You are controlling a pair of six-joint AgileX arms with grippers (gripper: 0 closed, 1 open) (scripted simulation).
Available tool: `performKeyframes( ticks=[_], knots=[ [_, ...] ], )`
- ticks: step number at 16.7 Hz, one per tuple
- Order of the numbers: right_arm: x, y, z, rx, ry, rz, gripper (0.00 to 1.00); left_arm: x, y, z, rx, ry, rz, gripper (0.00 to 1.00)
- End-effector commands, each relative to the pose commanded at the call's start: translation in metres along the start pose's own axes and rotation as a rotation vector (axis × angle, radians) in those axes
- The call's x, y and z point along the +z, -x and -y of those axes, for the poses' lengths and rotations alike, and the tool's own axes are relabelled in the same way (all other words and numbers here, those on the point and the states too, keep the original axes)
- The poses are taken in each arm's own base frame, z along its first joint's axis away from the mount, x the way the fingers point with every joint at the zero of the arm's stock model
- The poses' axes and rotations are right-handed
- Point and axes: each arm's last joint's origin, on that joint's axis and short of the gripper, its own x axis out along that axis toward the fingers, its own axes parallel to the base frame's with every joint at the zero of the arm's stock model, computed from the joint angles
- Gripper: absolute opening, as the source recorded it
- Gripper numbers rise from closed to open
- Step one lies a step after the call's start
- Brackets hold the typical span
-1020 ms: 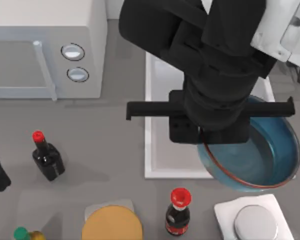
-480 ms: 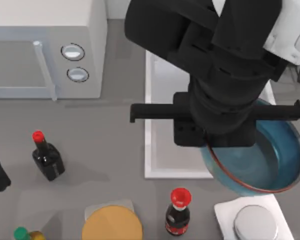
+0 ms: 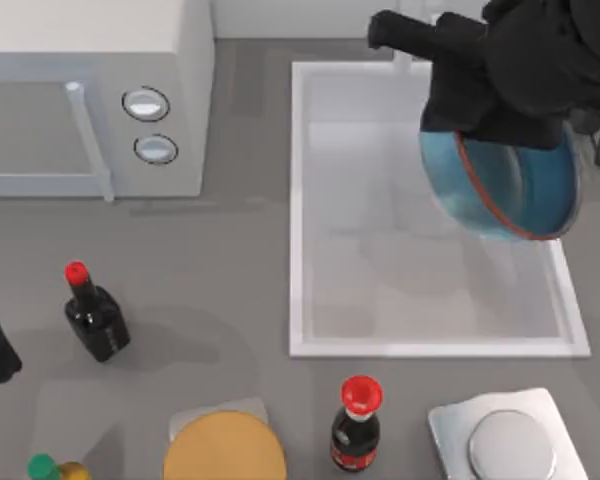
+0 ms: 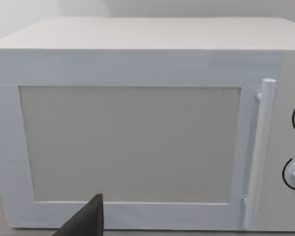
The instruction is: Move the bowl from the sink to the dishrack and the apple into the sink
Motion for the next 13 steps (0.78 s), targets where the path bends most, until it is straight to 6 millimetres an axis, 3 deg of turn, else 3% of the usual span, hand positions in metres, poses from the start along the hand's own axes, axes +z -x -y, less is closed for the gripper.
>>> performKeyframes(
  ticks=[4, 7, 13],
  knots=[
    [0.051, 0.027, 0.064, 0.152, 0.029, 0.319, 0.0, 0.0, 0.0, 0.0, 0.0, 0.0, 0.0, 1.0],
    [0.078, 0.055, 0.121, 0.148, 0.099, 0.597, 0.0, 0.0, 0.0, 0.0, 0.0, 0.0, 0.0, 1.0],
    [0.095, 0.11, 0.224, -0.109, 0.266, 1.015, 0.0, 0.0, 0.0, 0.0, 0.0, 0.0, 0.0, 1.0]
  ],
)
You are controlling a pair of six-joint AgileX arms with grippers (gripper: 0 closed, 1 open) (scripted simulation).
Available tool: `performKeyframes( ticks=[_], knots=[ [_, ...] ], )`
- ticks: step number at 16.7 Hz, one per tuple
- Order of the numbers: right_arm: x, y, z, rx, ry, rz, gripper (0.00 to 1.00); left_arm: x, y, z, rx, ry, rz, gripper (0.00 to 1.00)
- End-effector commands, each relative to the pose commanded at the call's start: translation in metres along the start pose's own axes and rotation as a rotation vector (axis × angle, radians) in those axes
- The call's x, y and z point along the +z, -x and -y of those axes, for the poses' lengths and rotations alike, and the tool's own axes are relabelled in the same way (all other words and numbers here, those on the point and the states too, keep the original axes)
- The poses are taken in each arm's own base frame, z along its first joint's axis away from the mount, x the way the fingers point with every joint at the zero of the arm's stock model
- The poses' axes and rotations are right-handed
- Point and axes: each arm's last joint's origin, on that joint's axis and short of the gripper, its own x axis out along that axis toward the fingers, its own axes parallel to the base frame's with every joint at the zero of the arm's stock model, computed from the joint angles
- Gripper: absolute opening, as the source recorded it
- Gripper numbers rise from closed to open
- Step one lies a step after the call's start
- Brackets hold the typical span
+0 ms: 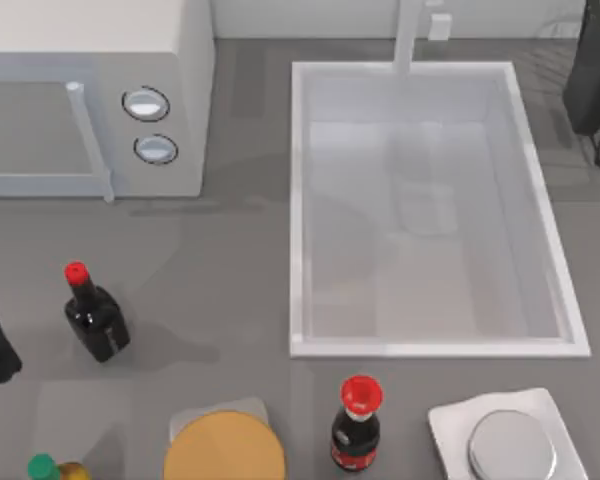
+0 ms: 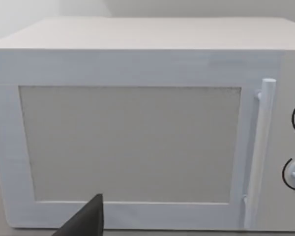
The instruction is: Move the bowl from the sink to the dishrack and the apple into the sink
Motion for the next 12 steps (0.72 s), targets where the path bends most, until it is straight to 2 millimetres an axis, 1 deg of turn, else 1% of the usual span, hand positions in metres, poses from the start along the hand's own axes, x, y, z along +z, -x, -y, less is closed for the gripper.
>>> performKeyframes(
  ticks=[2, 4, 8, 10, 12],
  knots=[
    [0.004, 0.008, 0.024, -0.063, 0.072, 0.061, 0.0, 0.0, 0.0, 0.0, 0.0, 0.0, 0.0, 1.0],
    [0.005, 0.014, 0.037, -0.103, 0.114, 0.093, 0.0, 0.0, 0.0, 0.0, 0.0, 0.0, 0.0, 1.0],
    [0.005, 0.016, 0.039, -0.111, 0.123, 0.1, 0.0, 0.0, 0.0, 0.0, 0.0, 0.0, 0.0, 1.0],
    [0.005, 0.014, 0.039, -0.111, 0.12, 0.096, 0.0, 0.0, 0.0, 0.0, 0.0, 0.0, 0.0, 1.0],
    [0.0, 0.007, 0.042, -0.108, 0.122, 0.097, 0.0, 0.0, 0.0, 0.0, 0.0, 0.0, 0.0, 1.0]
  ],
)
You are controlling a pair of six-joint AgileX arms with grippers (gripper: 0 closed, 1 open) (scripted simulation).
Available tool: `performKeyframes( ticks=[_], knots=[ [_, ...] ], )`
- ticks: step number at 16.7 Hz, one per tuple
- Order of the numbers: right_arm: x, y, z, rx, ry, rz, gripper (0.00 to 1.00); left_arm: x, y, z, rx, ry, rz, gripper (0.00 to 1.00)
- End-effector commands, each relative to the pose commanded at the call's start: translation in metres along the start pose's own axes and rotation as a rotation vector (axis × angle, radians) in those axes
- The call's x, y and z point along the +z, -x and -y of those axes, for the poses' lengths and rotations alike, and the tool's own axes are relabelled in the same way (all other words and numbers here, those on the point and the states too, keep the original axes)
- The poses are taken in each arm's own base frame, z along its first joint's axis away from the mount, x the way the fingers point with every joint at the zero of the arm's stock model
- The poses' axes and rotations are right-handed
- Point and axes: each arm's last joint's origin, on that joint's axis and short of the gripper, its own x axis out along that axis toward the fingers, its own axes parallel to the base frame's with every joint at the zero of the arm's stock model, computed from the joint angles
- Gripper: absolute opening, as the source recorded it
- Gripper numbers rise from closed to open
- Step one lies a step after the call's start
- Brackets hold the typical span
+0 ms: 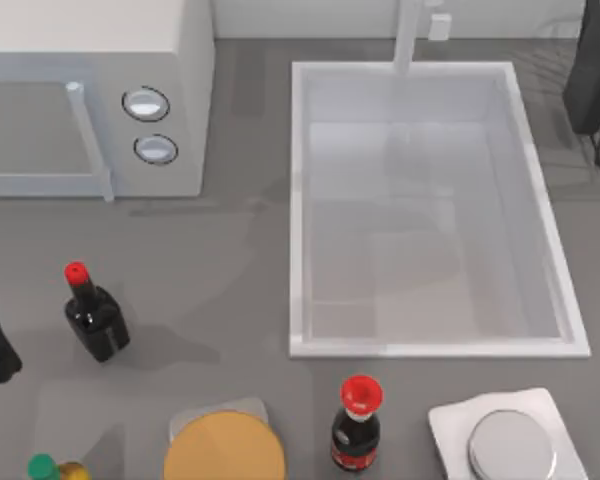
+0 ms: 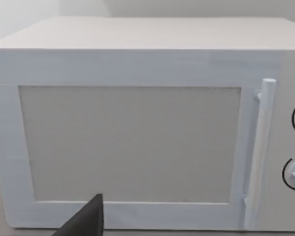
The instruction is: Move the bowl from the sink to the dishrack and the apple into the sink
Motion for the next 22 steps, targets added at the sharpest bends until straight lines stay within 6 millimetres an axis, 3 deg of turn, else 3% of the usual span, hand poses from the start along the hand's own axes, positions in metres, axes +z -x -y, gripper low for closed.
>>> performKeyframes(
  ticks=[7, 12, 18, 22],
  knots=[
    [-0.062, -0.051, 0.011, -0.002, 0.003, 0.003, 0.0, 0.0, 0.0, 0.0, 0.0, 0.0, 0.0, 1.0],
    [-0.111, -0.075, 0.011, -0.003, 0.002, 0.003, 0.0, 0.0, 0.0, 0.0, 0.0, 0.0, 0.0, 1.0],
    [-0.178, -0.091, 0.003, -0.004, 0.003, 0.004, 0.0, 0.0, 0.0, 0.0, 0.0, 0.0, 0.0, 1.0],
    [-0.193, -0.092, -0.001, -0.003, 0.002, 0.003, 0.0, 0.0, 0.0, 0.0, 0.0, 0.0, 0.0, 1.0]
  ],
)
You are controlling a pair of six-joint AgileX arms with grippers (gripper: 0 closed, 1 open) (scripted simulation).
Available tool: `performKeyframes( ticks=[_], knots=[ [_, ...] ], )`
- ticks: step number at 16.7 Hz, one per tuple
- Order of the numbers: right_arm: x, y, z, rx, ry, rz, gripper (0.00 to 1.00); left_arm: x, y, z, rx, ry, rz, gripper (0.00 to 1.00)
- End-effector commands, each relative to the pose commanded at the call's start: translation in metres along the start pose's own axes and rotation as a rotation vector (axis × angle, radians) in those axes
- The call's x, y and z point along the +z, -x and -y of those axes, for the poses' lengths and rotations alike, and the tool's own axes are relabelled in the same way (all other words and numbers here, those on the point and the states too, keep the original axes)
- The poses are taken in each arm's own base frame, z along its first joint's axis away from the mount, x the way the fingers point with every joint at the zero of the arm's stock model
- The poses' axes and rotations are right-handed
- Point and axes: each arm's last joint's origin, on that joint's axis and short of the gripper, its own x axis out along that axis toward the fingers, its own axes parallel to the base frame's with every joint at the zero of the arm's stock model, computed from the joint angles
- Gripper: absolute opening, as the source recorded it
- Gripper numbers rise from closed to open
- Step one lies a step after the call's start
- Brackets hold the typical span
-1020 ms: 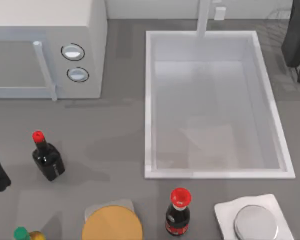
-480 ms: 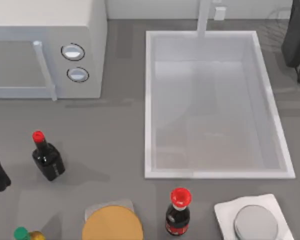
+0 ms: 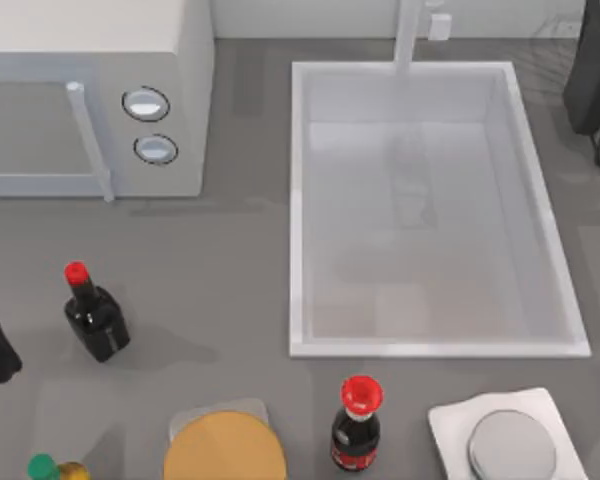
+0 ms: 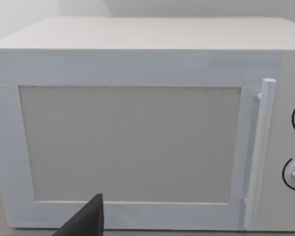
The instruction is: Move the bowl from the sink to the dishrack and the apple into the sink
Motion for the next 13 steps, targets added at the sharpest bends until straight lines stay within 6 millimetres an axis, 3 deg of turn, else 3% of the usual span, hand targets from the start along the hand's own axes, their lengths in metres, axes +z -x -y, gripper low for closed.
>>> performKeyframes(
  ticks=[3, 13],
  knots=[
    [0.0, 0.0, 0.0, 0.0, 0.0, 0.0, 0.0, 0.0, 0.0, 0.0, 0.0, 0.0, 0.0, 1.0],
    [0.0, 0.0, 0.0, 0.0, 0.0, 0.0, 0.75, 0.0, 0.0, 0.0, 0.0, 0.0, 0.0, 1.0]
  ],
)
